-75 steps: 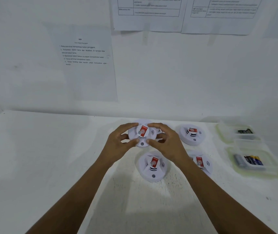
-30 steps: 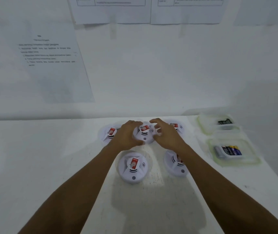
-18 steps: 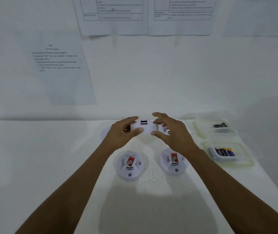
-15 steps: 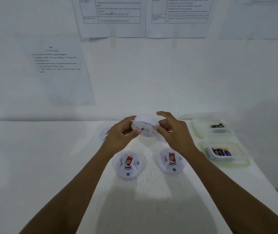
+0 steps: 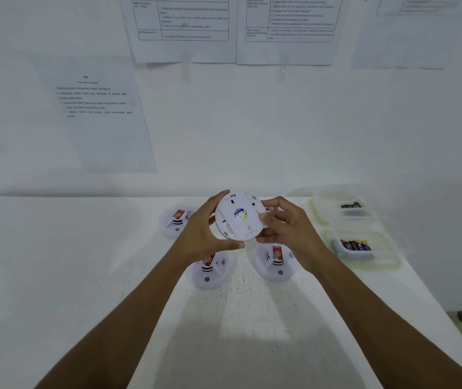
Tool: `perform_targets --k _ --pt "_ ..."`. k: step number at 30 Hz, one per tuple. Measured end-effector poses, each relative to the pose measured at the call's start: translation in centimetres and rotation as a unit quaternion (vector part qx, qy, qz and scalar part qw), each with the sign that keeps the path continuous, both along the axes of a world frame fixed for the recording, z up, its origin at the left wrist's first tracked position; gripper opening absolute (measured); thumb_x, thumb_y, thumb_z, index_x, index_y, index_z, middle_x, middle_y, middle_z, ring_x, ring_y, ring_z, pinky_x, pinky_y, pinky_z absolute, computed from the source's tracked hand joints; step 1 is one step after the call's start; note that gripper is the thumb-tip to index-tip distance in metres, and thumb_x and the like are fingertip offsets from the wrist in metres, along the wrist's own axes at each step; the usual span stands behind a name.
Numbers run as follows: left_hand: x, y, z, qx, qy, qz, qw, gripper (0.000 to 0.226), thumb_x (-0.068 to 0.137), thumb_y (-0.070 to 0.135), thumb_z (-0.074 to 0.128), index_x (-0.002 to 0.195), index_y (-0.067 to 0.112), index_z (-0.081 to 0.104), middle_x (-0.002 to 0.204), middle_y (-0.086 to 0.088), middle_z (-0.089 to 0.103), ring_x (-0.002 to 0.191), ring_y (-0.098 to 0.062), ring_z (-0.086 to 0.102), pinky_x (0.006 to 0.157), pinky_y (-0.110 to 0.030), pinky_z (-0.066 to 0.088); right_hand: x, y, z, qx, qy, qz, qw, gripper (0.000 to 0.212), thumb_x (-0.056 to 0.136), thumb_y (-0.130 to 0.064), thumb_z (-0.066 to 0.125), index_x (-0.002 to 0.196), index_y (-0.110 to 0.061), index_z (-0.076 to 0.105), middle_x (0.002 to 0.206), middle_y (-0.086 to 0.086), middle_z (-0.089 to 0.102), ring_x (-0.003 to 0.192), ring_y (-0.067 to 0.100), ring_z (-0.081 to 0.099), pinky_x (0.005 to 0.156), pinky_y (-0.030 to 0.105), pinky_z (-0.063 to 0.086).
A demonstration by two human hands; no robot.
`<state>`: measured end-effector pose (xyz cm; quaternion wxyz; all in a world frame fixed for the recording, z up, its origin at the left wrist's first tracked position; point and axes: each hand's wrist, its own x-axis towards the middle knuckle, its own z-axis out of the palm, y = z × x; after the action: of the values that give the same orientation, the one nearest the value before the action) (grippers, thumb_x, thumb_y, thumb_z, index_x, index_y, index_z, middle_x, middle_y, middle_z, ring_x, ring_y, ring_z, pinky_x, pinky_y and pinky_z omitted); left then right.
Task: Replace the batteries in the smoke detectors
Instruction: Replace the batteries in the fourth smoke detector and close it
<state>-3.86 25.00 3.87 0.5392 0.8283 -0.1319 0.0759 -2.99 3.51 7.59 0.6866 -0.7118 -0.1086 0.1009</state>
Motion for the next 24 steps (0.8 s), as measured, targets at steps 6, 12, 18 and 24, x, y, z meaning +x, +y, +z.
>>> perform_targets --k 6,12,18,24 --pt "-0.4 -0.4 0.6 0.035 -0.023 -0.042 0.998 0.096 0.055 0.031 0.092 0.136 0.027 0.040 0.129 0.018 0.054 0.122 -0.012 0.051 0.097 -0.026 0.050 -0.2 -0.3 -0.3 -0.130 -0.110 -0.006 0.985 0.024 0.091 -0.017 0.066 0.111 -0.029 0.064 0.105 -0.005 0.074 0.092 0.010 0.071 0.077 0.027 0.059" --pt "-0.9 -0.7 1.0 0.037 -0.023 -0.011 0.999 0.093 0.052 0.043 0.090 0.133 0.042 0.042 0.126 0.020 0.056 0.118 -0.009 0.055 0.096 -0.024 0.050 -0.2 1.8 0.2 -0.296 -0.245 -0.017 0.923 0.065 0.070 -0.048 0.083 0.127 -0.031 0.058 0.139 -0.012 0.050 0.127 0.002 0.044 0.104 0.026 0.037" --pt "-1.2 0.5 1.4 0.072 -0.010 -0.005 0.997 0.098 0.050 0.042 0.089 0.136 0.029 0.042 0.125 0.010 0.059 0.114 -0.007 0.056 0.092 -0.016 0.048 0.0 2.8 0.6 -0.364 -0.288 0.014 0.886 0.078 0.065 -0.049 0.082 0.134 -0.026 0.053 0.146 -0.011 0.036 0.131 0.009 0.033 0.104 0.037 0.041" --pt "-1.2 0.9 1.6 0.068 -0.003 0.006 0.998 0.089 0.048 0.038 0.089 0.124 0.045 0.042 0.118 0.018 0.059 0.109 0.002 0.056 0.087 -0.008 0.046 0.7 3.2 0.6 -0.393 -0.357 0.032 0.847 0.075 0.067 -0.056 0.071 0.133 -0.023 0.056 0.126 -0.009 0.049 0.112 0.007 0.038 0.092 0.038 0.045"
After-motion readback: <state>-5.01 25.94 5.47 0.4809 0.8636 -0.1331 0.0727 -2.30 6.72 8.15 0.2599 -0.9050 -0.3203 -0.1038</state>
